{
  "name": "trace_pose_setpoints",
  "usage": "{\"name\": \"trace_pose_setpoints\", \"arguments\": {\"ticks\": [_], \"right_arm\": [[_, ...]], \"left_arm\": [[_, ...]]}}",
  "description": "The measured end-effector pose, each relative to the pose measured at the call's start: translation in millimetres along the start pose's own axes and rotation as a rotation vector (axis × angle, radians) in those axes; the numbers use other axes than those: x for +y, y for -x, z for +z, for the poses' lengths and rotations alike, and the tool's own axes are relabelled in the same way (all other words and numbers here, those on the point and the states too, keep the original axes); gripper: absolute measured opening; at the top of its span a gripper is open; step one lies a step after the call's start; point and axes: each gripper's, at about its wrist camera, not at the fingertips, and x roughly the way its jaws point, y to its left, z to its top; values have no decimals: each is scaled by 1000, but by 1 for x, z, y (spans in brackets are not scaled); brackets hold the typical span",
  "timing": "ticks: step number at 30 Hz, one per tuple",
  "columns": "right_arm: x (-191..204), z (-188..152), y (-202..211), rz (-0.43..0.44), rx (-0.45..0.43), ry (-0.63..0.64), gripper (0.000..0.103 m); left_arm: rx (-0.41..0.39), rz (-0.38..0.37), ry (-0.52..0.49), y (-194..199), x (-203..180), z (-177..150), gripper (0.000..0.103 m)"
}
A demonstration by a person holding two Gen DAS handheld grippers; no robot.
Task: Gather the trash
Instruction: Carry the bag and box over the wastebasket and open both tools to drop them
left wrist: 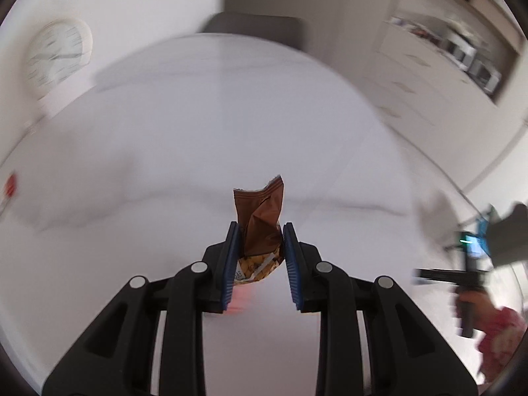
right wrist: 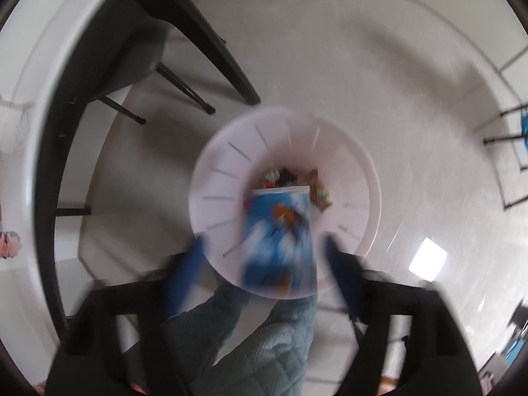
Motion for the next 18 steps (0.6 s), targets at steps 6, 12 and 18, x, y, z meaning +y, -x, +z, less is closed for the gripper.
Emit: {"name": "trace_pose_setpoints", "arguments": {"ticks": [6, 12, 18], "right_arm": [[-28, -11, 36, -11, -38, 17, 100], [-58, -22, 96, -40, -129, 64, 100], [-88, -28, 131, -24, -183, 67, 100]], "left_arm": [[62, -209, -177, -20, -150, -5, 27], [172, -316, -331, -81, -280, -29, 27], [315, -274, -376, -167, -343, -70, 27]]}}
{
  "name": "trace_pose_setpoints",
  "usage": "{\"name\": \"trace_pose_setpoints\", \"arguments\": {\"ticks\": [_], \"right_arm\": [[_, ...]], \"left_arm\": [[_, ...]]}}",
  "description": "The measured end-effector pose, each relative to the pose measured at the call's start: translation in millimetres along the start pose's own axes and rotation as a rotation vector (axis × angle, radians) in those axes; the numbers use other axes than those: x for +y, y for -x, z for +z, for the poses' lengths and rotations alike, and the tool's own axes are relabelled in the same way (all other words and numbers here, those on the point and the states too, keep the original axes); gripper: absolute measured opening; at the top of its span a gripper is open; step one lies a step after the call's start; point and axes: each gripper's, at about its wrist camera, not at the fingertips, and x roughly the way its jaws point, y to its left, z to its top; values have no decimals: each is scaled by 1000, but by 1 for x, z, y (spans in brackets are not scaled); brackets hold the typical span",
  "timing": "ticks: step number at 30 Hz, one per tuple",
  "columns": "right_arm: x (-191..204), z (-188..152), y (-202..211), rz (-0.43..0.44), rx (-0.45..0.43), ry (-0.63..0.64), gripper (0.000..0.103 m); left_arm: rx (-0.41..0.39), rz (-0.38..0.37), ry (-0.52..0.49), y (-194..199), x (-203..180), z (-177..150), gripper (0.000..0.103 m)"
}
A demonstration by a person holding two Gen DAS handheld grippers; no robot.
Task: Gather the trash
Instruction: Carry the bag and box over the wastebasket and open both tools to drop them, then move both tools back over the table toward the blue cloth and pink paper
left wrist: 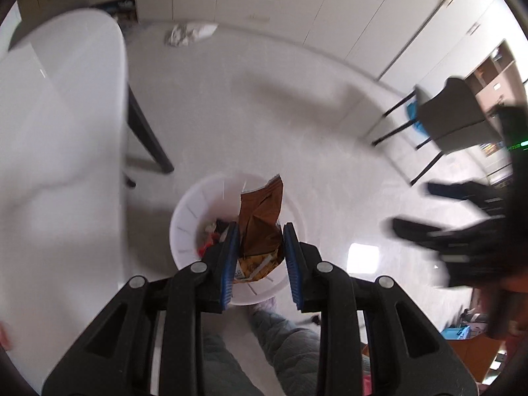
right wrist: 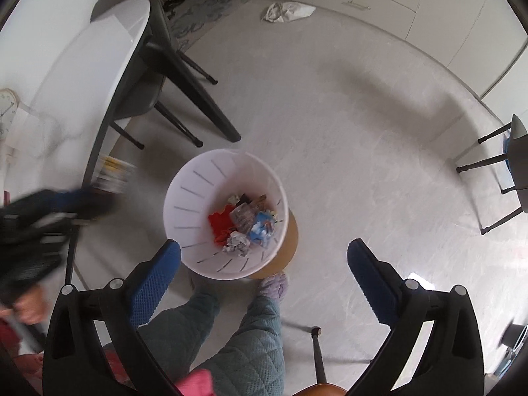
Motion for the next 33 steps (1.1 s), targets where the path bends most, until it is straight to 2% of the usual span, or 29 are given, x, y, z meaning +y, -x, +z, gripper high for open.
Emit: {"name": "trace_pose_setpoints", "arguments": {"ticks": [2, 3, 4, 7, 10, 16, 21, 22, 25, 29, 33], "right_arm": [[-6, 0, 2, 9, -5, -5, 100], [-10, 0, 4, 15, -6, -9, 100], [-13, 1, 3, 19, -5, -12, 100], [-20, 3, 0, 30, 2, -27, 100], [-20, 7, -2, 42, 2, -31, 100], [1, 19, 22, 60, -52, 1, 100], [46, 35, 54, 138, -127, 83, 100], [65, 37, 61, 165, -142, 119, 100], [122, 41, 67, 237, -148, 243, 100], [208, 36, 59, 324, -123, 434, 100], [308, 18, 46, 432, -88, 667, 100]], "left_arm": [[35, 5, 12, -25, -1, -2, 27], [58, 12, 22, -35, -1, -3, 33], [74, 7, 34, -41, 0, -4, 49], [52, 21, 49, -39, -6, -4, 71], [22, 38, 50, -18, 6, -10, 90], [-44, 48, 102, 31, 16, 2, 91], [-189, 114, 128, 111, 40, -12, 92], [-222, 141, 143, 131, 52, -21, 95], [-283, 206, 221, 173, 92, -48, 95], [-312, 294, 379, 214, 159, -99, 95], [-301, 357, 517, 239, 219, -153, 95]]}}
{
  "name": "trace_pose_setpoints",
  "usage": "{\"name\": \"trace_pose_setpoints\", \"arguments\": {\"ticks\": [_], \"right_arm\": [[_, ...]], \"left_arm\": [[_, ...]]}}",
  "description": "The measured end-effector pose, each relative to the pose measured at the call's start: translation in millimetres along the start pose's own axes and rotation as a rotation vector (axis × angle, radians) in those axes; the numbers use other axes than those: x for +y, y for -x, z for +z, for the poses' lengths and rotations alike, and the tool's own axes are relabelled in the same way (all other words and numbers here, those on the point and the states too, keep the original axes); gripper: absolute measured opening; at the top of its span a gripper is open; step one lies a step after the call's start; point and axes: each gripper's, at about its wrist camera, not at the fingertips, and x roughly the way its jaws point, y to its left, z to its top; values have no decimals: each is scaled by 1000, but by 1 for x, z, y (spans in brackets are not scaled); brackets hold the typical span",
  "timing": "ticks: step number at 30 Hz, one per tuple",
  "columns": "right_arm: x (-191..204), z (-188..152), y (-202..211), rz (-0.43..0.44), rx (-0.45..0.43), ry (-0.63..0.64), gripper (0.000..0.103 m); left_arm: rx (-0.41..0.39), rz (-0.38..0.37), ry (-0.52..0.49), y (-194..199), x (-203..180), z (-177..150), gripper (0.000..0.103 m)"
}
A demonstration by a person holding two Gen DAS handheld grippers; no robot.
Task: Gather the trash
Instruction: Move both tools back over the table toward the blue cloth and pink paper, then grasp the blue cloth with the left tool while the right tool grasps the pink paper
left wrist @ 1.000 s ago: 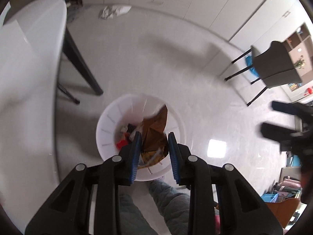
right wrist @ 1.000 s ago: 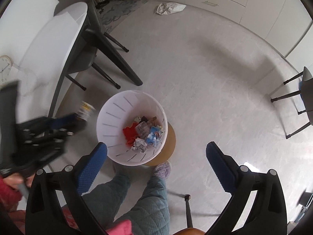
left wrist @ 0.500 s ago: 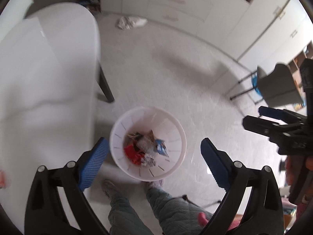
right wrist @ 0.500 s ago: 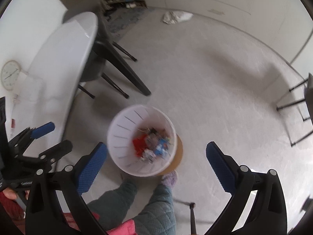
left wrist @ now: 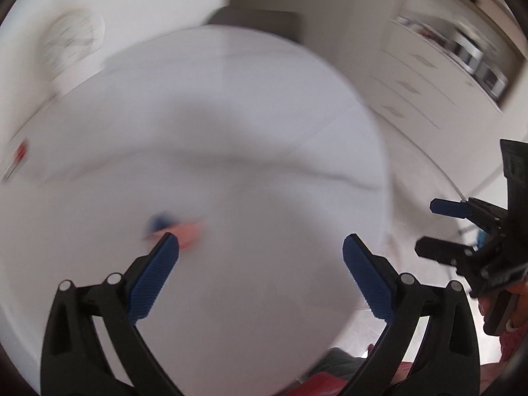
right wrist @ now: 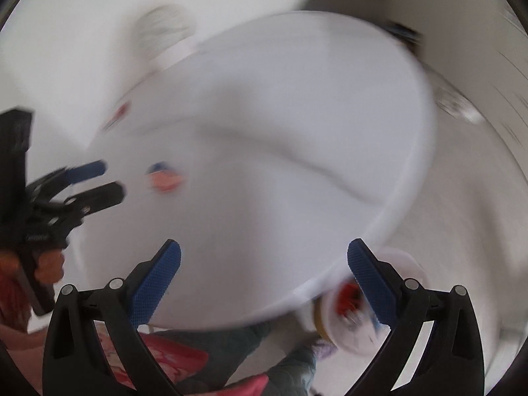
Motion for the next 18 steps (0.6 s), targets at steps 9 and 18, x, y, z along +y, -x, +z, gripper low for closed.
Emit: {"name": "trace_pose_setpoints", "arguments": {"ticks": [9, 18], "right_arm": [[108, 73, -117, 131, 84, 323, 100], [148, 77, -192, 96, 229, 480, 68]], "left_arm": [[47, 75, 177, -4, 121, -27, 95], [68, 6, 240, -23, 164, -34, 95]]}}
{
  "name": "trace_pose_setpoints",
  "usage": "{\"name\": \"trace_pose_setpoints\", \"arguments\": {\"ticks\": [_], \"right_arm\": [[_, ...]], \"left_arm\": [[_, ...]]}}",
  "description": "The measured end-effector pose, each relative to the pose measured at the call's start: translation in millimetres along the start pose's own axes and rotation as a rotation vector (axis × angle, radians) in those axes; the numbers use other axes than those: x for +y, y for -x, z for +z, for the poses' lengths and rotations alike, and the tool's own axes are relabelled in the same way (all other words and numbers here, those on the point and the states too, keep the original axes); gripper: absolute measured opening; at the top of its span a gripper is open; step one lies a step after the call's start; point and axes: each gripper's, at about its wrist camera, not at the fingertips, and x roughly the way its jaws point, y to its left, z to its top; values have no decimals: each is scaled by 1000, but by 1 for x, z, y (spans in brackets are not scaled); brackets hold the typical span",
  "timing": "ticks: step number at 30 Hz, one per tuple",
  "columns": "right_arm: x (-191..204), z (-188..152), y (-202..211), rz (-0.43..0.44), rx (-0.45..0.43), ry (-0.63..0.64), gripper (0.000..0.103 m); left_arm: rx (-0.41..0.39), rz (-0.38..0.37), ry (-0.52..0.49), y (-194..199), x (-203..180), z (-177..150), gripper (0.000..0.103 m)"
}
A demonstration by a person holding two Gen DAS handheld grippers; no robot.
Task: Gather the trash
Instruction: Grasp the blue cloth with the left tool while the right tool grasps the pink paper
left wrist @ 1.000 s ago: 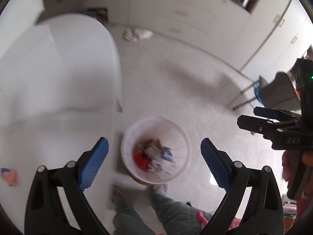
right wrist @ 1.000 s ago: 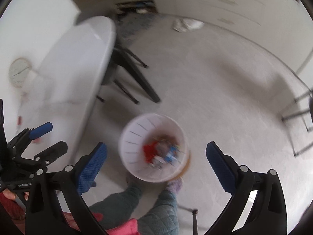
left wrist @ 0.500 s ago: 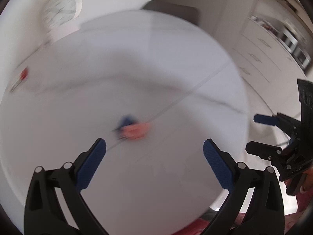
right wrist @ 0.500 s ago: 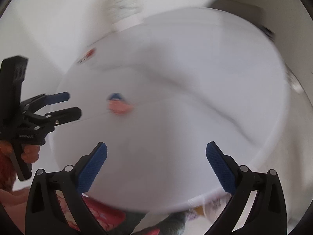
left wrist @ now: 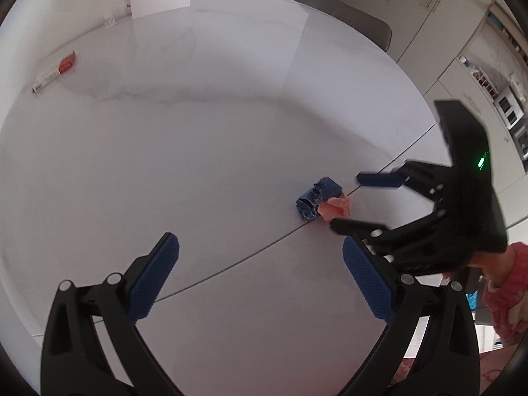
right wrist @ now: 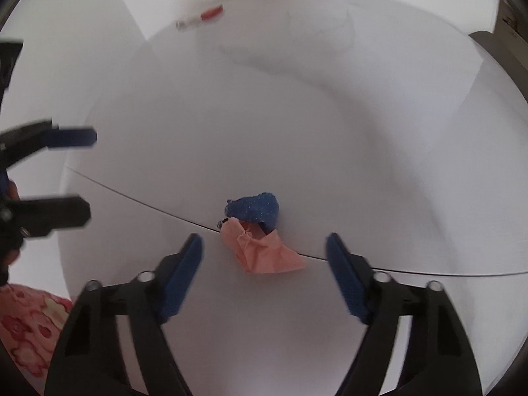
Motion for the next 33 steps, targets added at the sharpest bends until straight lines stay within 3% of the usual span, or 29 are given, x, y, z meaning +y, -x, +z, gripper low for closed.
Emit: {"name": "trace_pose_setpoints", "arguments": {"ticks": [5, 7, 12, 19, 23, 28, 32, 33], "right_arm": [[0, -1, -2, -3, 32, -1, 39], [-2, -1, 0, 4, 35, -9, 35], [1, -7, 5, 23, 36, -39, 34], [-16, -40, 31, 49, 15, -180, 34], [-37, -58, 59, 30, -38, -317, 34], [-62, -98, 101, -39, -116, -456, 34], [-72, -124, 129, -83, -169, -537, 34], [-76, -132, 136, -94, -184, -558, 34]], "left_arm": [[-8, -32, -15, -8, 3, 11, 95], [-6, -53, -20, -14, 2, 16, 95], [-5, -97, -71, -26, -4, 23, 95], [12, -110, -344, -51, -36, 23, 95], [1, -85, -429, -71, -63, 24, 94], [46, -19, -465, -103, -86, 20, 61], [52, -9, -441, -109, -87, 19, 41], [51, -8, -435, -109, -88, 19, 33]]}}
